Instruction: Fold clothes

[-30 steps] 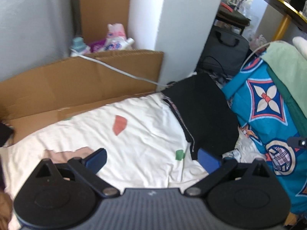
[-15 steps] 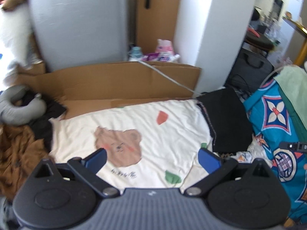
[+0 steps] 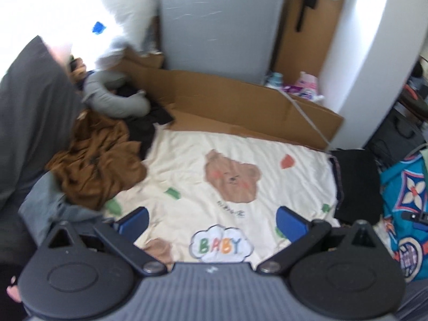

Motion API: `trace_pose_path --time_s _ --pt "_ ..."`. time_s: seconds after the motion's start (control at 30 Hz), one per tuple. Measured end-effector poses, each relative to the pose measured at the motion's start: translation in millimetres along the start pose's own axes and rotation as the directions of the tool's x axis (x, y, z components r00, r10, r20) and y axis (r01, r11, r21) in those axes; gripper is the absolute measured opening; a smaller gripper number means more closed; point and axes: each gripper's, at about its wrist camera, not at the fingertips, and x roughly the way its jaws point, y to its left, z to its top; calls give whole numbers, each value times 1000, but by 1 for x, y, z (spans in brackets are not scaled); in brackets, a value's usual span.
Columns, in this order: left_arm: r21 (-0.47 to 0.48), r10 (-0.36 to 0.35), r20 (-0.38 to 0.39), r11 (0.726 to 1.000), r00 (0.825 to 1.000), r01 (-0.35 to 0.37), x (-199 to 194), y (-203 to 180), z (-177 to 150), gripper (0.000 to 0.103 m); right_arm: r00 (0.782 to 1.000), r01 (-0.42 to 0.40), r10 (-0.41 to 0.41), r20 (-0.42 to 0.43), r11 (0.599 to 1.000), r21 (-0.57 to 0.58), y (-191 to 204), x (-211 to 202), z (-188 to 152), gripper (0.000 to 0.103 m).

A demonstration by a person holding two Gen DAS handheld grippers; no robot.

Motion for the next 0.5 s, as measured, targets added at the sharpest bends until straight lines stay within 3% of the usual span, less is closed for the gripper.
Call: trace_pose_path --time_s 0.5 --pt "-24 40 -31 999 999 -40 -1 27 -36 102 1000 -24 24 0 979 -203 96 -19 -5 100"
